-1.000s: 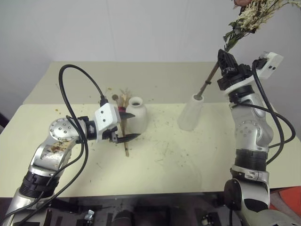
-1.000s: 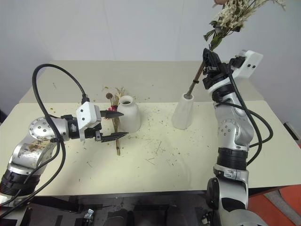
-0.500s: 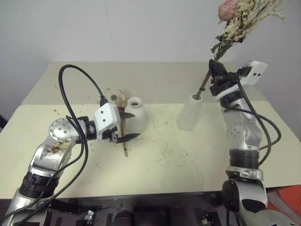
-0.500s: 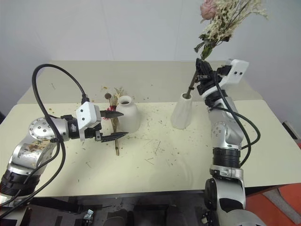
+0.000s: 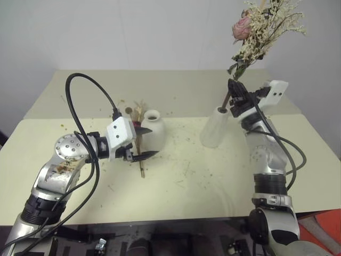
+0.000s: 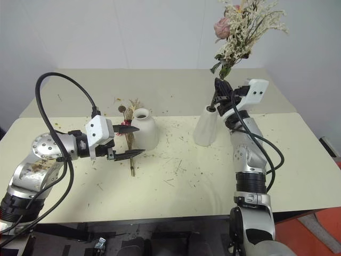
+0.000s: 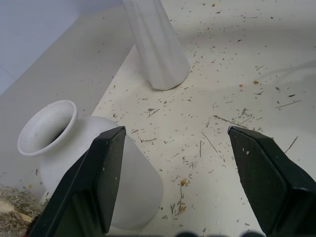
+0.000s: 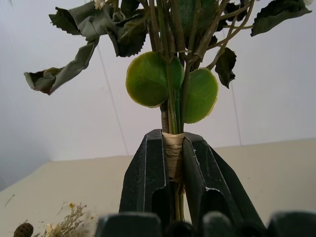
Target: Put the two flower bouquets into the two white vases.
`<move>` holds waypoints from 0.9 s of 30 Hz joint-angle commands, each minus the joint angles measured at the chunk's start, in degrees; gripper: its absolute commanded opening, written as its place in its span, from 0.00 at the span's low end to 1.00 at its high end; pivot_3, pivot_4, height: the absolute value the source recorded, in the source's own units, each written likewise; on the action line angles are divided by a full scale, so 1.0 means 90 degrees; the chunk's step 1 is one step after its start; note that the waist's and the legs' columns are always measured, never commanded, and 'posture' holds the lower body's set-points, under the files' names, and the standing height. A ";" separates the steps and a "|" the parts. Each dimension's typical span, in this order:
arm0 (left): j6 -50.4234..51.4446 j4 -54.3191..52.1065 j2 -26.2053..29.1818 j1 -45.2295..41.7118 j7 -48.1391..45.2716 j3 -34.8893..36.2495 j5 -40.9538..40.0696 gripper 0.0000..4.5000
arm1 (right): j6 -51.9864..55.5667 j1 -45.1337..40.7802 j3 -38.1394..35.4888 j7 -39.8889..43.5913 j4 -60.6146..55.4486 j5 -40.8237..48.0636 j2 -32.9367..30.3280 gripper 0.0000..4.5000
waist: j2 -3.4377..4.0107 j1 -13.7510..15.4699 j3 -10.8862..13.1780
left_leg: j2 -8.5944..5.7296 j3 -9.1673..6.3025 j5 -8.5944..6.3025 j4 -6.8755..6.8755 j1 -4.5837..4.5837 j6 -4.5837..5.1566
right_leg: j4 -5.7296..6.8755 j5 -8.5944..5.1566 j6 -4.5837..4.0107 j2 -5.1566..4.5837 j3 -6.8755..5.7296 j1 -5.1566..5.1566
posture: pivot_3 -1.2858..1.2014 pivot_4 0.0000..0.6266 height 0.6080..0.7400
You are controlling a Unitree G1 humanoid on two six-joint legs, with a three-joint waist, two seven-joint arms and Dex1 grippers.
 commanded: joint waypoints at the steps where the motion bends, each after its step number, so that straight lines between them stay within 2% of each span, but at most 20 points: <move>1: -0.0078 -0.0234 0.0136 0.0035 -0.0051 0.0235 -0.0098 0.80 | -0.0495 0.0080 0.0038 0.0099 -0.0260 -0.0163 -0.0004 0.05 | 0.0000 0.0001 0.0000 | 0.0000 0.0000 0.0000 0.0000 0.0000 0.0000 | 0.0000 0.0000 0.0000 0.0000 0.0000 0.0000 | 0.52 0.24 1.00; 9: -0.0071 -0.0280 0.0160 0.0058 -0.0096 0.0362 -0.0245 0.80 | -0.1058 0.0227 0.0128 0.0091 -0.0114 -0.0480 0.0075 0.05 | 0.0001 -0.0001 0.0000 | 0.0000 0.0000 0.0000 0.0000 0.0001 0.0000 | 0.0001 0.0000 0.0000 0.0000 0.0000 -0.0001 | 0.52 0.24 1.00; 13: -0.0095 -0.0279 0.0185 0.0102 -0.0080 0.0364 -0.0252 0.80 | -0.1055 0.0255 0.0157 0.0241 -0.0199 -0.0418 0.0040 0.34 | 0.0001 -0.0002 0.0000 | 0.0000 0.0000 0.0000 0.0000 0.0001 0.0000 | 0.0001 0.0000 0.0000 0.0000 0.0000 -0.0001 | 0.52 0.24 1.00; 21: -0.0132 -0.0272 0.0187 0.0157 -0.0080 0.0353 -0.0227 0.80 | -0.0796 0.0669 0.0244 0.0392 -0.0812 -0.0271 0.0014 0.98 | 0.0001 0.0003 0.0000 | 0.0000 0.0000 0.0000 0.0000 0.0000 0.0000 | 0.0000 0.0000 0.0000 0.0000 0.0000 -0.0001 | 0.52 0.24 1.00; 27: -0.0123 -0.0318 0.0197 0.0234 -0.0058 0.0323 -0.0186 0.80 | -0.0710 0.1134 0.0468 0.0519 -0.1321 -0.0466 -0.0093 0.99 | 0.0001 0.0003 0.0000 | 0.0002 0.0000 0.0000 -0.0001 0.0002 0.0000 | 0.0000 -0.0001 0.0000 0.0001 0.0000 0.0000 | 0.52 0.24 1.00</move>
